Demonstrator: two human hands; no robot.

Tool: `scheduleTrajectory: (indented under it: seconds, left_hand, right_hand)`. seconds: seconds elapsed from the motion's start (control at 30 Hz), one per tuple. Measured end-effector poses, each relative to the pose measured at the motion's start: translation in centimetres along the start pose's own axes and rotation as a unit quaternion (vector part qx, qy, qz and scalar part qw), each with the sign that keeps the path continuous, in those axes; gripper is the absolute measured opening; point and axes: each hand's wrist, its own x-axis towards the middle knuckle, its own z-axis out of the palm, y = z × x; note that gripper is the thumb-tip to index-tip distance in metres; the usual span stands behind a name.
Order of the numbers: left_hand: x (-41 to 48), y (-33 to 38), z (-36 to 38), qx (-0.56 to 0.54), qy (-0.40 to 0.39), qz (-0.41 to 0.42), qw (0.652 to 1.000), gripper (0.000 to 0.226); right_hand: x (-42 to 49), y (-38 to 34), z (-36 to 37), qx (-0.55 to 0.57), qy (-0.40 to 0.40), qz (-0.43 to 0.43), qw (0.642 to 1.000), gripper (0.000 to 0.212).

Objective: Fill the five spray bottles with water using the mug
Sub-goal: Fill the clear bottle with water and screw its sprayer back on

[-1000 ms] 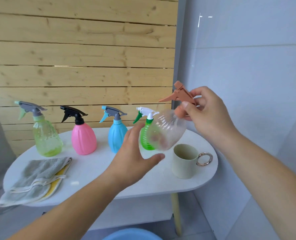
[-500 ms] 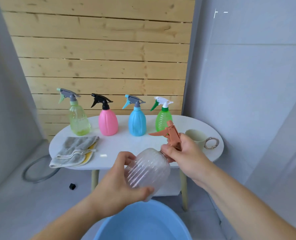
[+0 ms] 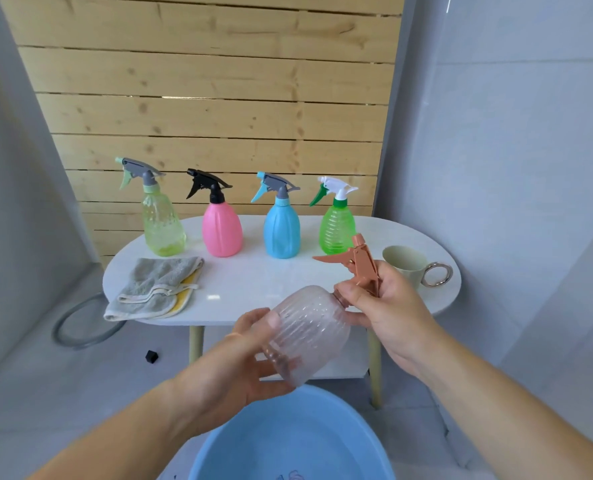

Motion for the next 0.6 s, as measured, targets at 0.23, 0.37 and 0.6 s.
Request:
scheduleTrajectory:
  seconds: [0.23, 0.37, 0.6]
  left_hand:
    - [0.9, 0.2, 0.7, 0.004, -0.01, -0.112, 0.994, 0.085]
    - [1.6, -0.7, 0.7, 0.003, 0.004, -0.148, 0.989, 0.1]
    - [1.9, -1.6, 1.4, 0.045, 0.034, 0.083, 0.995, 0.092]
  right_hand:
    - [0.4, 0.1, -1.2, 0.049, -0.008, 0.007, 0.999, 0.027]
    - [0.3, 0.4, -1.6, 0.054, -0.018, 0.011, 0.998, 0.026]
    - [0.7, 1.3, -1.7, 0.032, 0.035, 0.018, 0.999, 0.022]
